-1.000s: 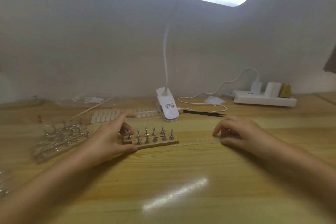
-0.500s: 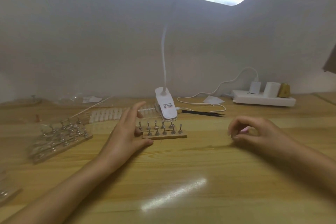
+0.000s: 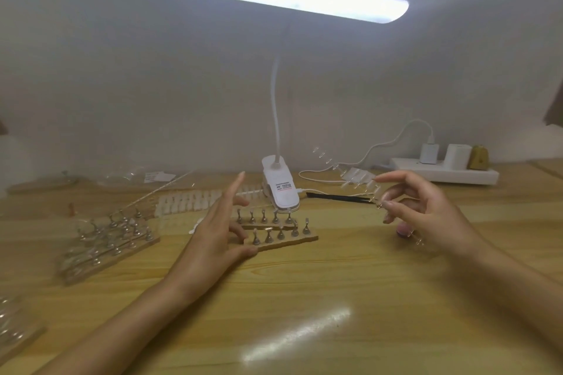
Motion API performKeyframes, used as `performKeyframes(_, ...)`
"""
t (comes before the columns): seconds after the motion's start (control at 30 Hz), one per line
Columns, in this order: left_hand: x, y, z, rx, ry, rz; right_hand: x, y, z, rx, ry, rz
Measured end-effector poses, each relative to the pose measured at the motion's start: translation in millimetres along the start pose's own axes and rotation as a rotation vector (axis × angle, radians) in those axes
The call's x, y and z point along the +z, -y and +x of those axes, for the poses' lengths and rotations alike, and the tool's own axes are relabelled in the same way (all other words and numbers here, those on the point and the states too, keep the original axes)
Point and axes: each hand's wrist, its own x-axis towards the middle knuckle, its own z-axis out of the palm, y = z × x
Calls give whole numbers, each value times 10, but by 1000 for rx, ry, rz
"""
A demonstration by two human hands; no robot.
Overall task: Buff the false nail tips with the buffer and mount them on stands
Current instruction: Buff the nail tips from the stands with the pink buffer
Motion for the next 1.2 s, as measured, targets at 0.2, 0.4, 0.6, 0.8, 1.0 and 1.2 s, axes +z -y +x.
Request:
performKeyframes(0.2,-83,-118,-316,104,105,-99,208,139,-79,-124,153,-177)
performKeyframes(0.4,-152,-312,-415,123,289,-63,472,160,-69,-331,312,-512)
performKeyframes(0.6,-131,-574,-23,267,-19,315,555,27,-127,-467,243,-600)
performKeyframes(0.8,167,-496,84,140,28,258,531,-30,-165,-529,209,-679)
performKeyframes(1.0,225,-429,69,126,98,39,548,-28,-180,-551,197,-706)
performKeyframes(1.2,229,-463,50,284,1,229,568,24,-203,-541,200,-723)
